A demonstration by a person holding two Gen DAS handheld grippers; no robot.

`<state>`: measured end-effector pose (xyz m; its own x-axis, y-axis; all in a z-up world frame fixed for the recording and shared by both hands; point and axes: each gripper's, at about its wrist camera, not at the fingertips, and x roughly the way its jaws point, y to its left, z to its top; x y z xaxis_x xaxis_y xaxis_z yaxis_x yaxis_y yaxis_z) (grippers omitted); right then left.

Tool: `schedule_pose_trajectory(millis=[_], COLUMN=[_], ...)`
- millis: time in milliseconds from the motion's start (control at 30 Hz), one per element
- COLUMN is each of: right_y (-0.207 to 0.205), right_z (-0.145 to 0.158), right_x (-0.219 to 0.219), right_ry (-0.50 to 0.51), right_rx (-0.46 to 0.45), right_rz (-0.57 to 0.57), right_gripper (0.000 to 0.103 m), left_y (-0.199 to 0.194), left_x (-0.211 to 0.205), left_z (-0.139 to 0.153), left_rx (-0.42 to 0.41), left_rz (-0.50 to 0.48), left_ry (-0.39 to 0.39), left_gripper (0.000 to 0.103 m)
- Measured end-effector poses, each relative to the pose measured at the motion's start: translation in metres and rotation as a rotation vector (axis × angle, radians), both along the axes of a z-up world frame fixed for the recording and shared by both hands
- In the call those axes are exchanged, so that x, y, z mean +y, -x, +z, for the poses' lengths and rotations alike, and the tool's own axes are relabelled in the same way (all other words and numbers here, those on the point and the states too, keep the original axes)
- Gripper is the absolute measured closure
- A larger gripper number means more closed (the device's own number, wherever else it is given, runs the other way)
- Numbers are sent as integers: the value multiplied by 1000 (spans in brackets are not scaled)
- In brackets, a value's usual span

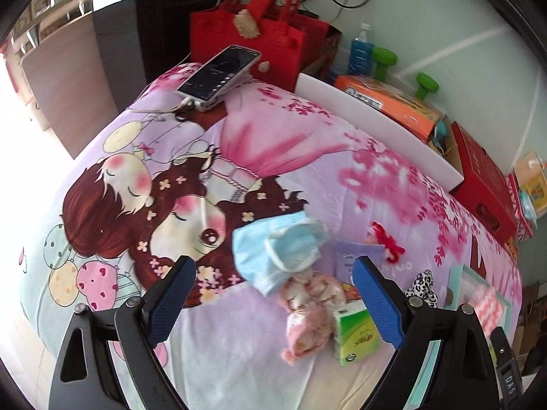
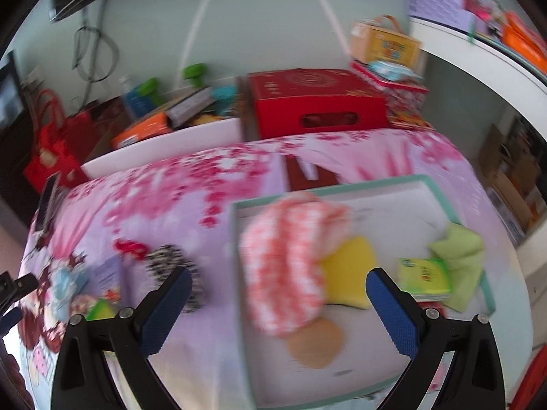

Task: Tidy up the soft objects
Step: 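Move the left gripper to the blue face mask while the right gripper approaches the leopard scrunchie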

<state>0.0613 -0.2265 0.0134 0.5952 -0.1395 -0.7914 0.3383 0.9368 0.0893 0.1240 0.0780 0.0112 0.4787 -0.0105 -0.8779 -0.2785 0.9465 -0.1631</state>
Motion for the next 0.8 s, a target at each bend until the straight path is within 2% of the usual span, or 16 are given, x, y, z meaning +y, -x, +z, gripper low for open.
schedule_pose_trajectory(millis=[167,300,467,567,800], right_y=[-14,-24,-38,-42,-50], right_z=[-3,-10,-26,-35,-55], right_x=[44,62,70,70,75], right_ry=[-16,-17,-22,-40,-54], right_rx=[-25,-25,-4,13,53], right_rz=[126,171,186,192,232], right_gripper=[0,0,0,0,0], left_y=[3,3,0,-4,-18], left_x=[17,27,34,34,26], left_z=[-5,-8,-15,-25,-50], left_rx=[0,0,-27,-10,14], left_rz=[33,40,50,45,23], left_ry=[47,73,103,106,115], left_gripper=[10,10,10,4,3])
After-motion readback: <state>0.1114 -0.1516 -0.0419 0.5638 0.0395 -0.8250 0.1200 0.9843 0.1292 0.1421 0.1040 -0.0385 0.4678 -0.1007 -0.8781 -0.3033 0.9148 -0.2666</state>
